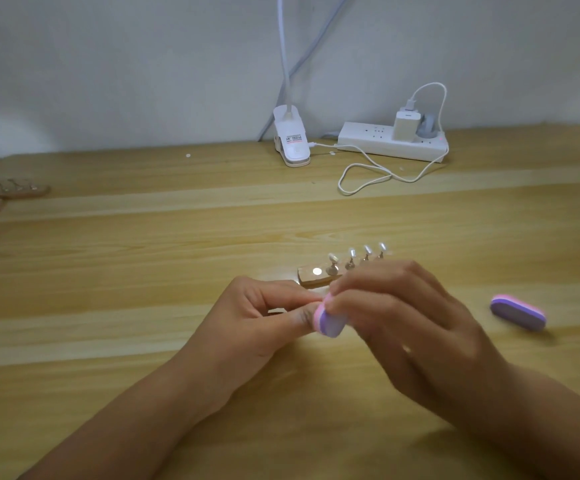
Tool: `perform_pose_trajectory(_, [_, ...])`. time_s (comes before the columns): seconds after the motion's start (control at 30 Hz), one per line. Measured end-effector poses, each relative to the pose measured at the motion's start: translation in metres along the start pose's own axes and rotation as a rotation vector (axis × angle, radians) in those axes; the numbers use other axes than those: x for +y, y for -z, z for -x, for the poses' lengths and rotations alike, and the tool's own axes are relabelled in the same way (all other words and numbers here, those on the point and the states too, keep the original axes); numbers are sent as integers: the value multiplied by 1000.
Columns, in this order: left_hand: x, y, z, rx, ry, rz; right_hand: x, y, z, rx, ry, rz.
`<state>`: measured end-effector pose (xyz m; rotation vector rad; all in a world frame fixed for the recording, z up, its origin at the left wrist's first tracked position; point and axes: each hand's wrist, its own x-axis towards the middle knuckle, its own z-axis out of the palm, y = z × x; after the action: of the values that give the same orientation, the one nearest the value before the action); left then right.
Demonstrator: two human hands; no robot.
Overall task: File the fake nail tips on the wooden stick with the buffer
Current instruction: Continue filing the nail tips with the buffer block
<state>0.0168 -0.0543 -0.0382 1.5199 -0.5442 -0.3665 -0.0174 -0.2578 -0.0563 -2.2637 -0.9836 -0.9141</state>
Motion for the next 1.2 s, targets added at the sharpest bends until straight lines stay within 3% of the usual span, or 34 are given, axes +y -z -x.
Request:
perform_pose_trajectory(0.23, [-1,2,-1,38,-1,7,12,8,-2,56,-91,7])
perform_pose_trajectory(0.4, [-4,3,0,13,-18,12,2,-1,1,-22,17,-20])
perform_pose_trajectory(0.57, [-4,4,-2,57,-12,-3,16,10,-2,47,-139,-1])
perform_pose_trajectory(0.7, [-8,5,-2,41,-9,-38,0,-2,-1,-25,30,41])
perform_pose_trajectory(0.77, [-10,6,-2,54,-12,-52,8,0,-1,-33,21,85])
perform_pose_trajectory(1.0, [-12,9,-6,212,-100,-155,36,11,-2,114,-319,113])
perform_pose_trajectory(1.2, [-14,16,-12,396,-99,-319,60,7,-1,149,-924,-174])
